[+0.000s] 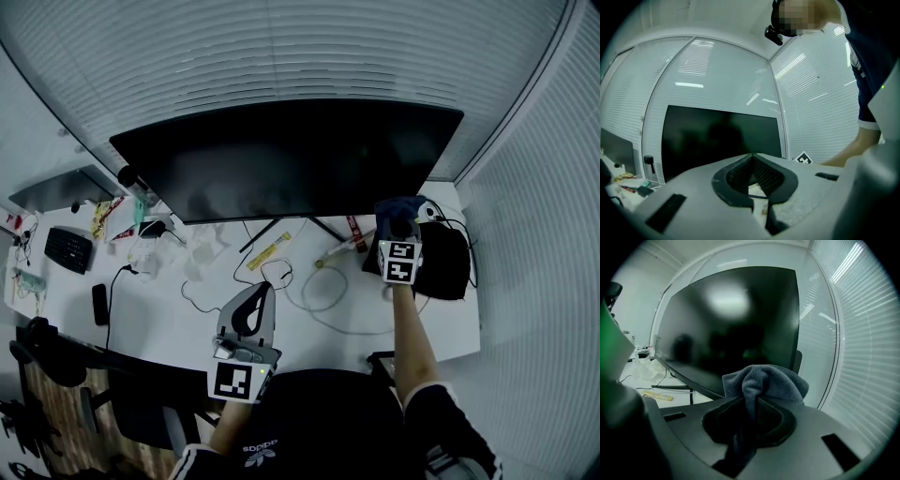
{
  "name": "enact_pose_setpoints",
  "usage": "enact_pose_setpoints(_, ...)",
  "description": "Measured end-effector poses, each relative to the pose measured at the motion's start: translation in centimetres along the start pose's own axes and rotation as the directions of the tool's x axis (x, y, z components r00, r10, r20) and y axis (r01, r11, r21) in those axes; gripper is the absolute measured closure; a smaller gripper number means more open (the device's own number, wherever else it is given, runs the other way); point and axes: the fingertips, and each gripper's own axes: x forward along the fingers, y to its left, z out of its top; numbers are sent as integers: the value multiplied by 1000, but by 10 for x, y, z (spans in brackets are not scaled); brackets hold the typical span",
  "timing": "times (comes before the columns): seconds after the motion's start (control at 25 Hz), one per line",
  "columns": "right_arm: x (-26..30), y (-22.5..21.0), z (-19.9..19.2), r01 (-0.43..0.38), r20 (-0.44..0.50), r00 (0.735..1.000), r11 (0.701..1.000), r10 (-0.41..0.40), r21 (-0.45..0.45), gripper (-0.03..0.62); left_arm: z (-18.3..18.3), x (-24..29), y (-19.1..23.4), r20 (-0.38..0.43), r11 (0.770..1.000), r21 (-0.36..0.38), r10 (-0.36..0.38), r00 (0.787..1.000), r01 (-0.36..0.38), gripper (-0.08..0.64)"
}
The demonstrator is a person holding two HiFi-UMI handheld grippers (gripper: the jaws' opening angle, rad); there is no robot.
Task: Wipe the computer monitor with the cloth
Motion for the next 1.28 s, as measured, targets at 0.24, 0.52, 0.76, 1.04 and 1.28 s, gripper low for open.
enact_pose_setpoints(0.24,2,49,14,-10,9,1000,999,10,44,546,1,-10,25,11,1000,-25,-12,1000,12,554)
enact_pose_setpoints(0.52,7,111,30,-29,7,1000,998,29,56,546,-1,-35,67,23,999,-45,-9,1000,10,554)
enact_pose_setpoints(0.76,8,170,46,-57,7,998,998,57,39,546,0,-65,106,22,999,-48,12,1000,-11,554)
enact_pose_setpoints(1.04,15,244,61,-101,-4,995,995,101,6,546,11,-97,152,45,998,-56,40,998,-38,554)
enact_pose_setpoints(1.28,23,298,68,-117,-11,993,993,117,15,546,8,-124,193,35,996,-50,73,997,-71,554)
